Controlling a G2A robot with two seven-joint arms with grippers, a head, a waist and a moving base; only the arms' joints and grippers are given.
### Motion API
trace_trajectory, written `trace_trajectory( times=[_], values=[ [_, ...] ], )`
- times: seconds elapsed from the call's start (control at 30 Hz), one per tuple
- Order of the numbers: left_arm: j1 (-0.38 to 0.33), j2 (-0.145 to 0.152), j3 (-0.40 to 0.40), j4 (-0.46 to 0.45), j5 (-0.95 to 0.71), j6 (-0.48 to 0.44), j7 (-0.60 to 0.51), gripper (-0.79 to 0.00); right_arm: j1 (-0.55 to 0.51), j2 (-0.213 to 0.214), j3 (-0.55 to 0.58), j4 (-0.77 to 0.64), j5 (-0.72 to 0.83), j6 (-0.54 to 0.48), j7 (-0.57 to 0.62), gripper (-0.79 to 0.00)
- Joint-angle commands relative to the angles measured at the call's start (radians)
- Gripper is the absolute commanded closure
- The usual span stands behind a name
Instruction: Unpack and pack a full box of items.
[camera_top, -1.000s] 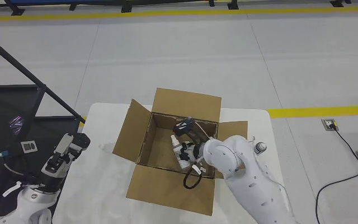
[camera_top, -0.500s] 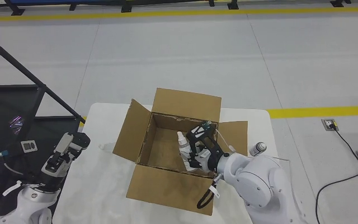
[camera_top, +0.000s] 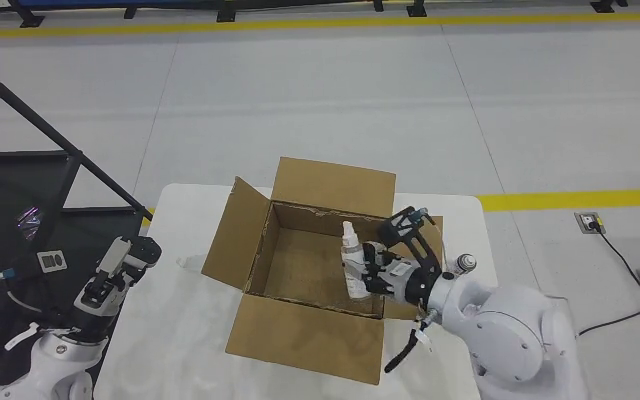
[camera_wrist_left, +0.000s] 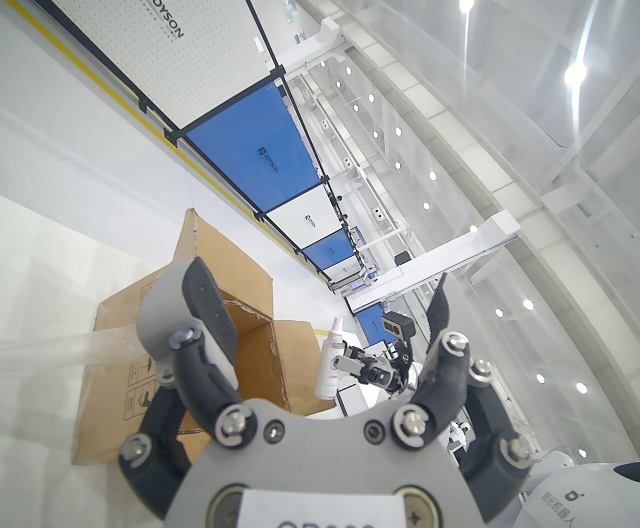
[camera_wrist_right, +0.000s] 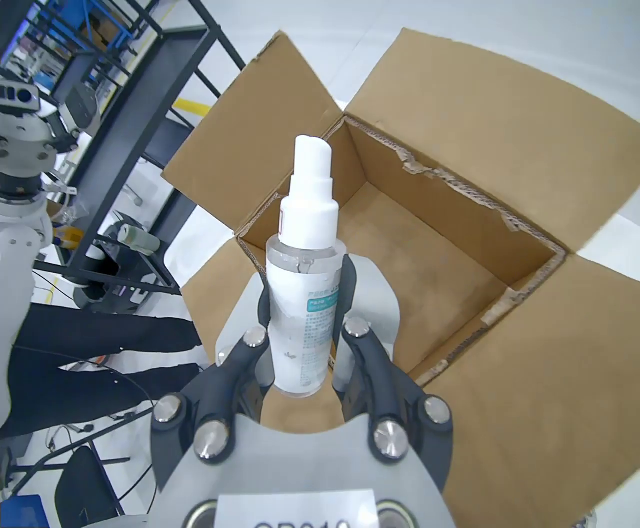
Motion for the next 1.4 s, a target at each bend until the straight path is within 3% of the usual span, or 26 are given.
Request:
trace_trajectory(
  times=[0.0,0.27,0.47,0.63,1.07,1.37],
  values=[
    [0.000,0.000,0.000,0.000,0.000,0.000,0.000,-0.785,-0.044,0.011,0.130,-0.046,0.087,-0.006,0.027,0.000],
    [0.000,0.000,0.001,0.000,0.000,0.002,0.003,-0.785,-0.188,0.048,0.530,-0.097,0.230,-0.010,0.103,0.000],
    [-0.009,0.003,0.014,0.006,-0.004,0.005,-0.002,-0.785,-0.299,0.070,0.724,-0.036,0.299,-0.030,0.170,0.000],
    [-0.023,0.006,0.020,0.011,0.003,0.012,-0.003,-0.785,-0.319,0.092,0.707,0.103,0.243,-0.067,0.257,0.000],
    [-0.025,0.007,0.021,0.010,0.005,0.014,-0.003,-0.785,-0.125,0.150,0.572,0.584,0.065,-0.132,0.270,0.000],
    [-0.025,0.007,0.021,0.010,0.005,0.014,-0.003,-0.785,-0.074,0.173,0.515,0.707,0.062,-0.155,0.235,0.000]
  ],
)
